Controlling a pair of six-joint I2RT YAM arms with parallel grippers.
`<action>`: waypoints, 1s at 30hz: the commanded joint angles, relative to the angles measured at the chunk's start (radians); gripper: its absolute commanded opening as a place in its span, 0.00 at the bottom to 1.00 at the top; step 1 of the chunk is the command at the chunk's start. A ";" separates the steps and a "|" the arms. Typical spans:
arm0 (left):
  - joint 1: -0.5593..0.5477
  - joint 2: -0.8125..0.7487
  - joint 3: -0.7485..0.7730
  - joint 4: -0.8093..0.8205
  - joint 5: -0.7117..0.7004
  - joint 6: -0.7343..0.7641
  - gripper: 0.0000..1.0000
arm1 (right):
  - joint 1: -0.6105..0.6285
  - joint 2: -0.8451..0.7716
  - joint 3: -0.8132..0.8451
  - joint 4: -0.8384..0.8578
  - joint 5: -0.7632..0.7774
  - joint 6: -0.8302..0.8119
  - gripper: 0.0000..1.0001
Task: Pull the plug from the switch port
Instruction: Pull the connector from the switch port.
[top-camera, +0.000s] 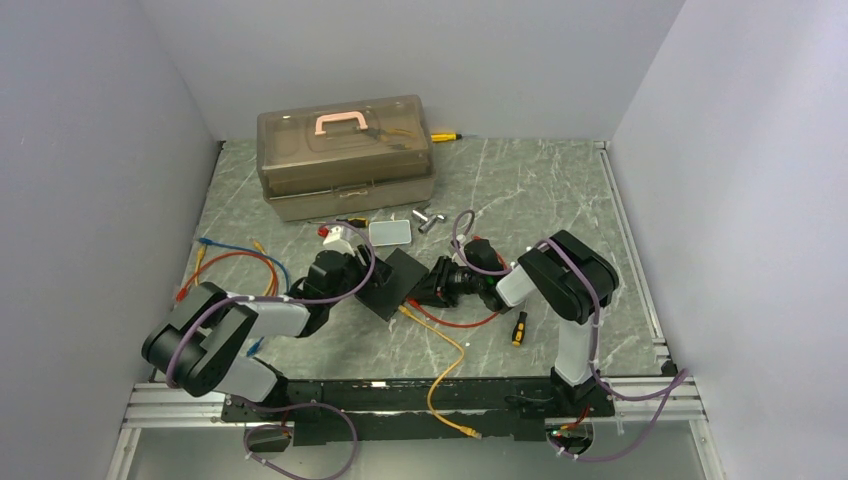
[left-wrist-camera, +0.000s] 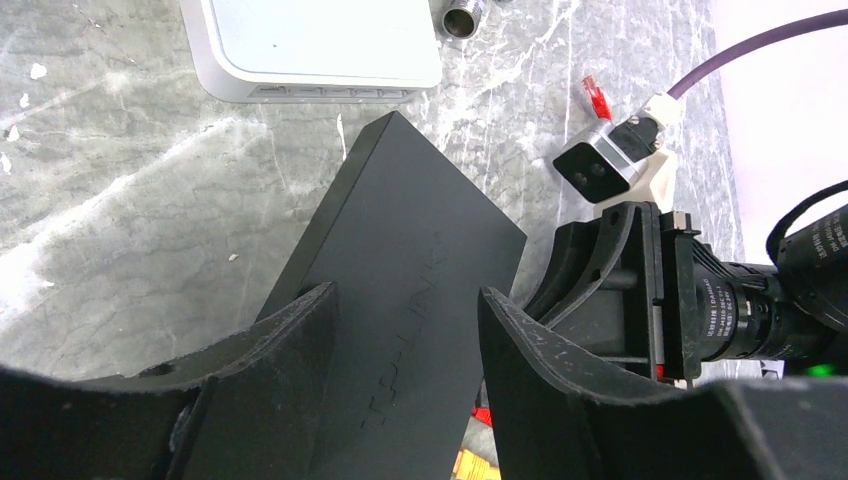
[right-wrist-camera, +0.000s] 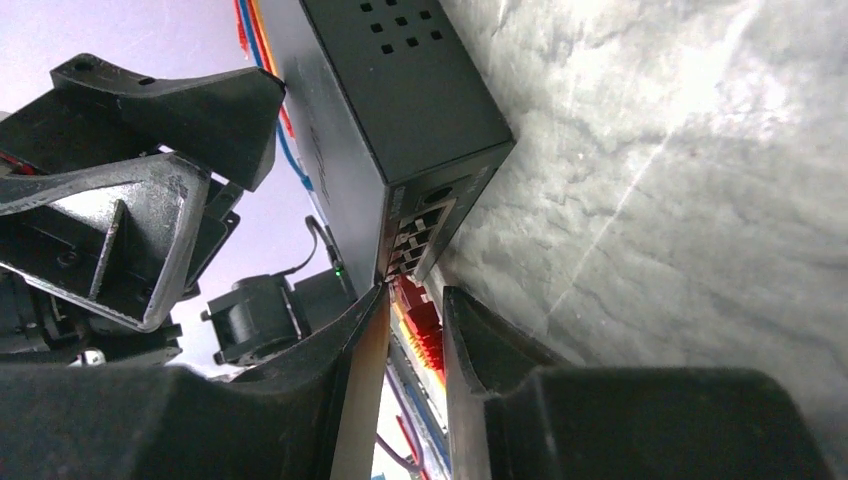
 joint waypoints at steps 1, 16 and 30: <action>-0.010 0.045 -0.044 -0.069 -0.017 -0.004 0.60 | 0.006 0.028 -0.001 0.092 0.012 0.058 0.28; -0.052 0.069 -0.055 -0.059 -0.066 -0.005 0.57 | 0.005 0.033 0.028 0.031 0.024 0.035 0.29; -0.076 0.104 -0.037 -0.057 -0.068 0.000 0.56 | 0.014 0.038 0.108 -0.141 0.015 -0.078 0.26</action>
